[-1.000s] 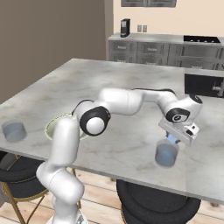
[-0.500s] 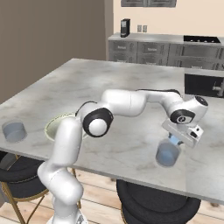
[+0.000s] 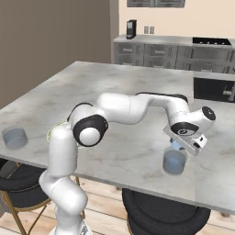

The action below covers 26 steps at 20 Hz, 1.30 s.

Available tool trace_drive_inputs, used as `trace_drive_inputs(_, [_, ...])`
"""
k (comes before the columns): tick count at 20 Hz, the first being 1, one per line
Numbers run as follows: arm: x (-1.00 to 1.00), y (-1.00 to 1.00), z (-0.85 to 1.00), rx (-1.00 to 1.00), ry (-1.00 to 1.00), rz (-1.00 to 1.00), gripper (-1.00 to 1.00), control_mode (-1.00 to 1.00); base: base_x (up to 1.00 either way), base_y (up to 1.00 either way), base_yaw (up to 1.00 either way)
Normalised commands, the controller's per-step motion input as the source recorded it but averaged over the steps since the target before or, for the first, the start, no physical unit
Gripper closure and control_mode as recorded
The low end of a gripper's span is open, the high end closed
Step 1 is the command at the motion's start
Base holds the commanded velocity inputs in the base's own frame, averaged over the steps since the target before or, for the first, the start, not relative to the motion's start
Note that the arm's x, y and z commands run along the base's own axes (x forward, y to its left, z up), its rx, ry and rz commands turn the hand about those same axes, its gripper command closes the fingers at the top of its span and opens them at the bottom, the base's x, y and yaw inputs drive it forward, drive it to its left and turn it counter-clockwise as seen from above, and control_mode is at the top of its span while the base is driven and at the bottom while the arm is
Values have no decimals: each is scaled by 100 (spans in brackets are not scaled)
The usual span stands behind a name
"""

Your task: There are four ice cubes in the ice bowl. Place two ice cubes in each glass of water.

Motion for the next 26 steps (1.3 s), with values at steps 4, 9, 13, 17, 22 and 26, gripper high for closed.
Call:
trace_drive_inputs(4, [23,2,-3,0,-14,0,100,-100,0,0,0])
trace_drive_inputs(9, [28,-44,-13,0,-3,0,100,-100,0,0,0])
trace_drive_inputs(13, [-5,-51,11,1,0,0,100,-100,0,0,0])
trace_drive_inputs(17, [-5,17,14,-1,-3,0,-100,-100,0,0,0])
trace_drive_inputs(22, [-10,17,9,-1,-7,0,-100,-100,0,0,0])
trace_drive_inputs(26, [-18,0,3,0,-9,0,-100,-100,0,0,0])
